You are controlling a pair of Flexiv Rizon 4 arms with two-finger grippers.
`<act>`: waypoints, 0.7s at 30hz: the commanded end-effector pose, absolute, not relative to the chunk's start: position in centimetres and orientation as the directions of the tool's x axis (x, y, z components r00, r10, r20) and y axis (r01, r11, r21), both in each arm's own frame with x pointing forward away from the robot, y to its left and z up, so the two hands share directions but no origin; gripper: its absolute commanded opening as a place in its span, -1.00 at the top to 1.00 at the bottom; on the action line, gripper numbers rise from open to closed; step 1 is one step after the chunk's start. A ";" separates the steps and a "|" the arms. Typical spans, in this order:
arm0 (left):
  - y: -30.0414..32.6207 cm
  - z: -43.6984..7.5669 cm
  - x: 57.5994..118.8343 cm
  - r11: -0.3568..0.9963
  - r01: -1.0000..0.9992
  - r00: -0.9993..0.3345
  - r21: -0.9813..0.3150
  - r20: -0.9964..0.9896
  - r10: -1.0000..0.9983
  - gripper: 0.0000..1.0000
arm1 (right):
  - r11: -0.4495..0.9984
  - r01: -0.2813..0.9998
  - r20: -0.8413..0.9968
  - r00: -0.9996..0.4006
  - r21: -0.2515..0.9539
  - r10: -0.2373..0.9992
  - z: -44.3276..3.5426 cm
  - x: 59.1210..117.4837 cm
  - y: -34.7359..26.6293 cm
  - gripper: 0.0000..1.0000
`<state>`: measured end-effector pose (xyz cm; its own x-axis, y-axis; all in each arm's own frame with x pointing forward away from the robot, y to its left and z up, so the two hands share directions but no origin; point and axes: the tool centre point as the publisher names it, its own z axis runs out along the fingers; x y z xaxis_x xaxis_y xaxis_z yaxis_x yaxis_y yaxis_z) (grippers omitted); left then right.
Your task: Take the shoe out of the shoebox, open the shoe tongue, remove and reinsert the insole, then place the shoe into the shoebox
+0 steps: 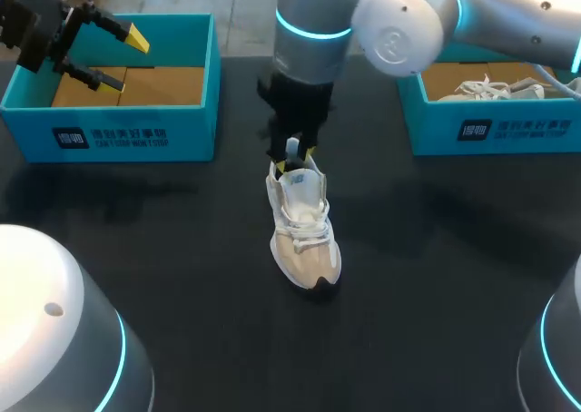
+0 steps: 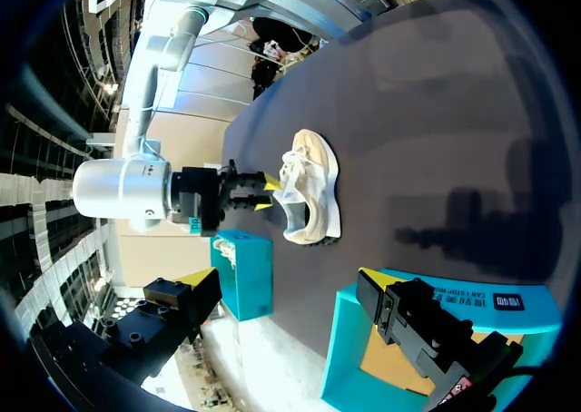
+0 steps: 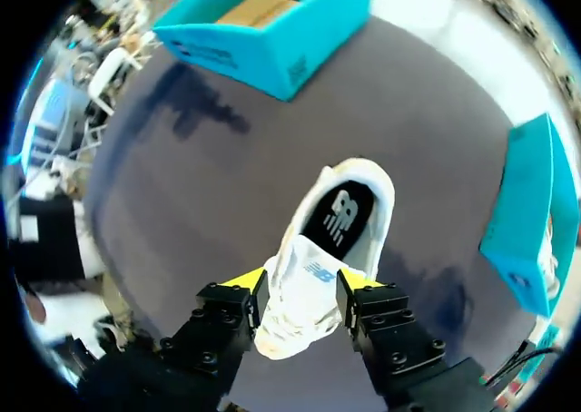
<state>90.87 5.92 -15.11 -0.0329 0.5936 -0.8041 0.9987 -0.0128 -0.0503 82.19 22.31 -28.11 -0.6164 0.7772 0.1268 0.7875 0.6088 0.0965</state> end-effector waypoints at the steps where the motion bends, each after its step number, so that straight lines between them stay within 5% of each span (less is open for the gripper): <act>1: 5.9 -15.1 90.8 -0.011 0.999 -0.032 -0.049 -0.803 0.596 -1.00 | 0.900 0.330 0.176 -0.941 0.286 0.289 -27.9 82.2 22.0 -1.00; 15: 5.9 -15.1 90.8 -0.011 0.999 -0.032 -0.049 -0.803 0.596 -1.00 | 0.900 0.330 0.176 -0.941 0.286 0.289 -27.9 82.2 22.0 -1.00; 21: 5.9 -15.1 90.8 -0.011 0.999 -0.032 -0.049 -0.803 0.596 -1.00 | 0.974 0.135 0.076 -0.989 0.180 0.123 -26.8 84.3 21.4 -1.00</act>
